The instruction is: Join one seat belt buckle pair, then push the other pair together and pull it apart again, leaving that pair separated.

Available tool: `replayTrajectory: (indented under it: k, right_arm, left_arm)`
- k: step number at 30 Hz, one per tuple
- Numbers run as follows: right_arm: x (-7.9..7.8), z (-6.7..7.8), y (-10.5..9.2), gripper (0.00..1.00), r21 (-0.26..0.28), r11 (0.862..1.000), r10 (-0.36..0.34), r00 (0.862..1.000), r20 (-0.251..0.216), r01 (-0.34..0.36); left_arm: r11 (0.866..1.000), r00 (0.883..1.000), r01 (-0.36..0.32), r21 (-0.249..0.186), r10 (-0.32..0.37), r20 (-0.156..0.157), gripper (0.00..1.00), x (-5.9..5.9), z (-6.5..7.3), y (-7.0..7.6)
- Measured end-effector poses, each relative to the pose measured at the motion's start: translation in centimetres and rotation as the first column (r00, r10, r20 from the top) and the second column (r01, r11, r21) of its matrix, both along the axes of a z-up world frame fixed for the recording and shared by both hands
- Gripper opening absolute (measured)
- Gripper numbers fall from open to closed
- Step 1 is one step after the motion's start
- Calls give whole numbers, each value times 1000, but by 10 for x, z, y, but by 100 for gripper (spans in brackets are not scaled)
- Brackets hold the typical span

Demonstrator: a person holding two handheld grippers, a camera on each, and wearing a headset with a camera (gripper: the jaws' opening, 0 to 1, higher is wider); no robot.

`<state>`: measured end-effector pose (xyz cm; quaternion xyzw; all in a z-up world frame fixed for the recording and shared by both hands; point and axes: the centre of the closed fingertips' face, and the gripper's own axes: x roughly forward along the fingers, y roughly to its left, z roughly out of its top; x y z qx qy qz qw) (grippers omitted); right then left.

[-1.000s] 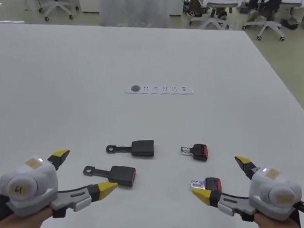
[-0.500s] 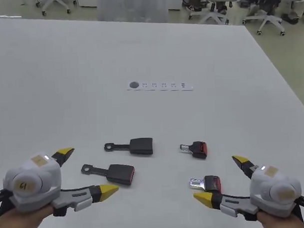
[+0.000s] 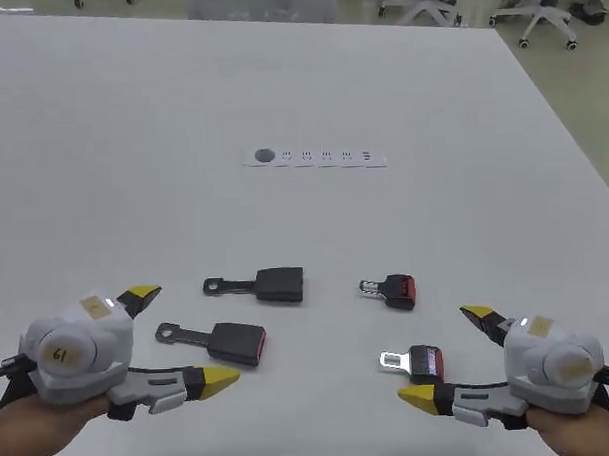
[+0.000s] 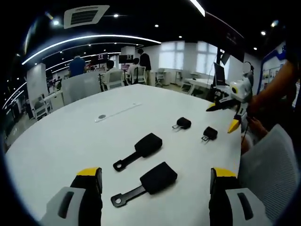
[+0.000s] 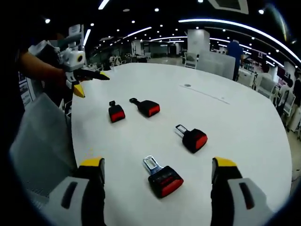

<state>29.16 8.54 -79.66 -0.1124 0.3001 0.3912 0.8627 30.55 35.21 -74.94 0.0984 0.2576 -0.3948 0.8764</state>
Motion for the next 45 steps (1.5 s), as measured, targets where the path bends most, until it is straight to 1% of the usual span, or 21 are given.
replayTrajectory:
  k: [3, 7, 9, 12, 15, 17, 21, 24, 27, 32, 34, 35, 36, 37, 38, 39, 40, 41, 42, 44, 45]
  right_arm:
    - [1, -6, -3, 95, -9, 1000, 15, 1000, -19, -16]
    - [1, -14, -4, 93, -26, 998, 51, 997, -53, -52]
    - [-1, -19, -3, 93, -33, 996, 76, 995, -67, -78]
    - [-4, -27, -2, 88, -47, 992, 109, 990, -94, -114]
    - [-7, -35, -2, 87, -50, 989, 135, 982, -129, -142]
    - [-9, -41, -4, 86, -71, 983, 159, 976, -146, -171]
    - [-11, -48, -6, 84, -83, 973, 198, 965, -174, -215]
    - [-13, -53, -9, 78, -81, 966, 225, 950, -215, -247]
    - [-11, -55, -10, 78, -98, 955, 252, 942, -223, -279]
    - [-12, -60, -11, 75, -94, 944, 285, 925, -251, -316]
    - [-14, -63, -14, 72, -108, 932, 310, 914, -263, -347]
    - [-12, -62, -15, 71, -127, 919, 335, 911, -242, -372]
    - [-14, -63, -15, 70, -122, 921, 330, 908, -258, -370]
    - [-14, -63, -15, 70, -122, 920, 334, 906, -259, -373]
    - [-13, -63, -15, 69, -124, 917, 339, 904, -260, -380]
    - [-13, -63, -15, 68, -125, 915, 343, 903, -259, -384]
    - [-12, -63, -16, 67, -130, 913, 346, 903, -255, -387]
    - [-11, -63, -16, 66, -131, 911, 350, 902, -253, -390]
    - [-12, -63, -15, 66, -127, 909, 356, 900, -253, -396]
    - [-11, -64, -17, 64, -143, 900, 370, 895, -248, -412]
    - [-11, -64, -16, 63, -146, 899, 372, 895, -248, -414]
  left_arm:
    - [999, 999, 30, 13, -29, -23, 97, 2, -8, -4]
    - [997, 997, 68, 45, -67, -26, 95, 8, -18, -7]
    - [995, 995, 87, 51, -85, -47, 92, 9, -24, -9]
    - [991, 992, 114, 70, -110, -58, 92, 13, -35, -10]
    - [984, 985, 159, 83, -152, -79, 89, 14, -46, -15]
    - [974, 980, 191, 119, -183, -78, 88, 14, -49, -17]
    - [964, 970, 232, 131, -220, -100, 84, 13, -58, -24]
    - [947, 959, 274, 169, -257, -118, 84, 12, -70, -26]
    - [934, 949, 307, 183, -286, -132, 82, 12, -78, -28]
    - [907, 936, 348, 235, -323, -140, 77, 21, -95, -26]
    - [887, 921, 387, 252, -358, -154, 73, 20, -102, -27]
    - [883, 918, 395, 253, -366, -154, 72, 19, -102, -28]
    - [875, 912, 410, 258, -382, -153, 71, 18, -103, -30]
    - [859, 902, 433, 274, -408, -143, 71, 19, -104, -32]
    - [852, 898, 440, 284, -417, -141, 69, 19, -106, -32]
    - [821, 883, 466, 331, -453, -121, 67, 22, -109, -31]
    - [806, 874, 481, 345, -473, -113, 65, 23, -108, -31]
    - [821, 878, 477, 315, -463, -121, 62, 21, -106, -38]
    - [816, 870, 491, 304, -474, -134, 60, 20, -107, -39]
    - [814, 866, 499, 297, -478, -145, 56, 20, -109, -39]
    - [804, 856, 516, 296, -496, -145, 55, 18, -109, -39]
